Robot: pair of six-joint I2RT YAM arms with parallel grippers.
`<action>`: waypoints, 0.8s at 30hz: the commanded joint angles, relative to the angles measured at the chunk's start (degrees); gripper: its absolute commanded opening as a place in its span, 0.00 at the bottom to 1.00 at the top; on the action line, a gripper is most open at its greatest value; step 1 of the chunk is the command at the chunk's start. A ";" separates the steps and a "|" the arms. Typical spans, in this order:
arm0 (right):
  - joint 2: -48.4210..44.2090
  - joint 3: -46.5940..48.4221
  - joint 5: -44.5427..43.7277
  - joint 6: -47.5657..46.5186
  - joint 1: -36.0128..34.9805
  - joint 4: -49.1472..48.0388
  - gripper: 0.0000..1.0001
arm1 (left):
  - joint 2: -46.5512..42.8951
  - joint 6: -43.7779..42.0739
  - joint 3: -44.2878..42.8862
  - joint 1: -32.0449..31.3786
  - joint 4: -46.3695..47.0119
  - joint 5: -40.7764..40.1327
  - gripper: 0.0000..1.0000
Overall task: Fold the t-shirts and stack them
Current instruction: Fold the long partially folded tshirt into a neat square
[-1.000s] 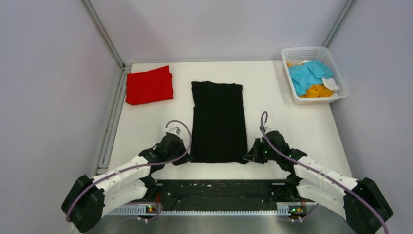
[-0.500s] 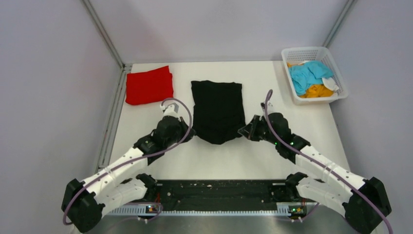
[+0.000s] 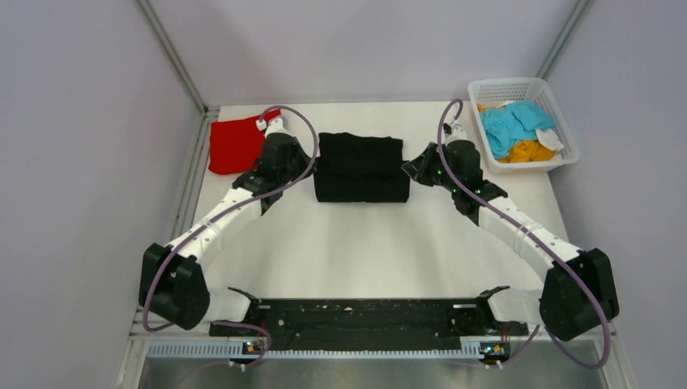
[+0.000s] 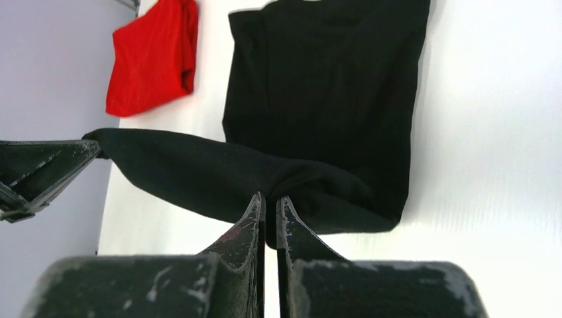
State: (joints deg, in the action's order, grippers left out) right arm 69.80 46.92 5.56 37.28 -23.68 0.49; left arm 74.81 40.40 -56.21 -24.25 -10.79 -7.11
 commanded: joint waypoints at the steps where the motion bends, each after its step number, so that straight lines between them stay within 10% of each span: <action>1: 5.43 5.97 2.97 -2.07 4.19 -5.53 0.00 | 4.90 -3.91 -7.94 2.01 3.57 0.87 0.00; 24: 40.30 28.50 7.66 -5.73 11.36 -12.14 0.00 | 41.10 -6.58 -37.59 10.81 -4.04 3.47 0.00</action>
State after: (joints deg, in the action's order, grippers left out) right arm 105.86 70.74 13.91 33.41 -14.55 -8.38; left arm 111.74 34.74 -87.96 -15.64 -13.26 -2.33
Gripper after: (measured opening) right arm 0.021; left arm 0.018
